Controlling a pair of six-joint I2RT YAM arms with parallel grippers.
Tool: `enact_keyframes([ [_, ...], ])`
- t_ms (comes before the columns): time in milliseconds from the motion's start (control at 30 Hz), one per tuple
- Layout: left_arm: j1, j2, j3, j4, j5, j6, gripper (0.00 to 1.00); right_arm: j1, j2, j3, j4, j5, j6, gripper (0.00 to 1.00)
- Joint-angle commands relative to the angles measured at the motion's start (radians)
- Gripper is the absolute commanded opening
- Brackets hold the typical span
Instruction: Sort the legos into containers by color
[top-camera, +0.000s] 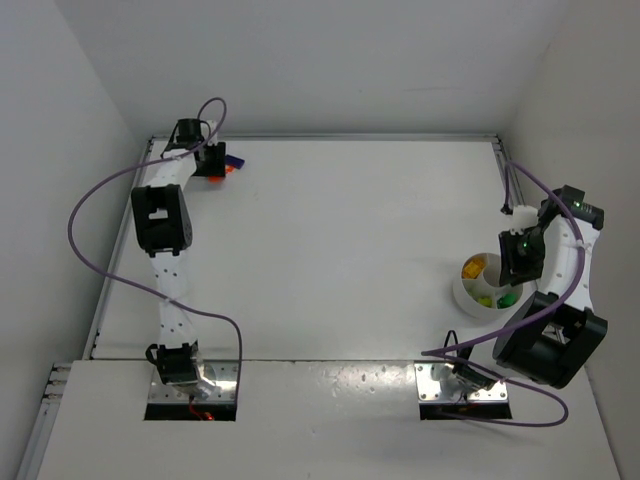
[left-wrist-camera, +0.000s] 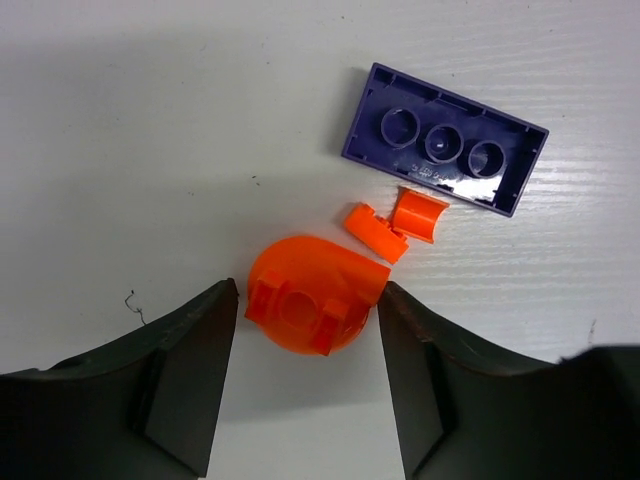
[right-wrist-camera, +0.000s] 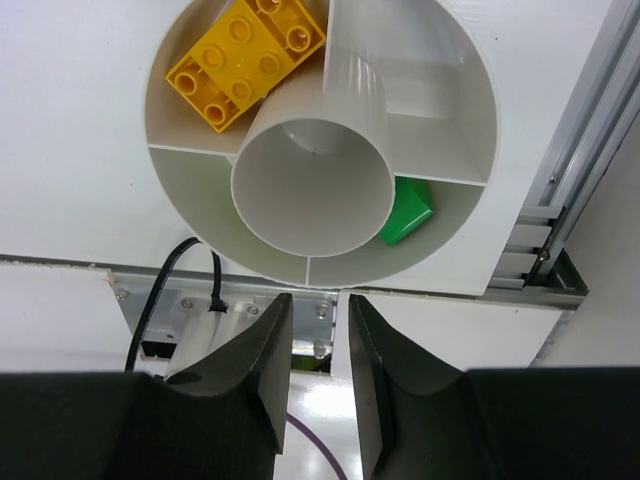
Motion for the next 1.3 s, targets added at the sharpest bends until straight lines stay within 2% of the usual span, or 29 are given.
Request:
enact_keyframes([
  [0, 0.003, -0.019, -0.062, -0.016, 0.036, 0.019, 0.63, 0.003, -0.001, 0.039, -0.016, -0.026, 0.010, 0.29],
  [300, 0.003, -0.144, -0.268, 0.034, 0.078, 0.091, 0.45, 0.003, -0.010, 0.039, -0.025, -0.053, 0.010, 0.29],
  [433, 0.003, -0.258, -0.432, 0.088, 0.141, 0.100, 0.39, 0.003, -0.019, 0.049, -0.051, -0.093, 0.010, 0.29],
  [500, -0.006, -0.308, -0.493, 0.119, 0.186, 0.100, 0.37, 0.003, -0.019, 0.062, -0.068, -0.133, -0.002, 0.29],
  [633, -0.059, -0.446, -0.654, 0.165, 0.246, 0.137, 0.33, 0.014, 0.009, 0.080, -0.117, -0.317, -0.002, 0.29],
  [800, -0.160, -0.633, -0.840, 0.215, 0.332, 0.125, 0.28, 0.025, 0.069, 0.146, -0.169, -0.418, -0.028, 0.29],
  [933, -0.265, -0.739, -0.907, 0.252, 0.372, 0.088, 0.26, 0.045, 0.120, 0.218, -0.183, -0.460, -0.036, 0.29],
  [1100, -0.414, -0.844, -0.917, 0.283, 0.369, 0.039, 0.26, 0.098, 0.230, 0.301, -0.183, -0.628, 0.044, 0.29],
  [1267, -0.581, -0.948, -0.906, 0.292, 0.302, 0.029, 0.25, 0.166, 0.336, 0.346, -0.183, -0.792, 0.101, 0.32],
])
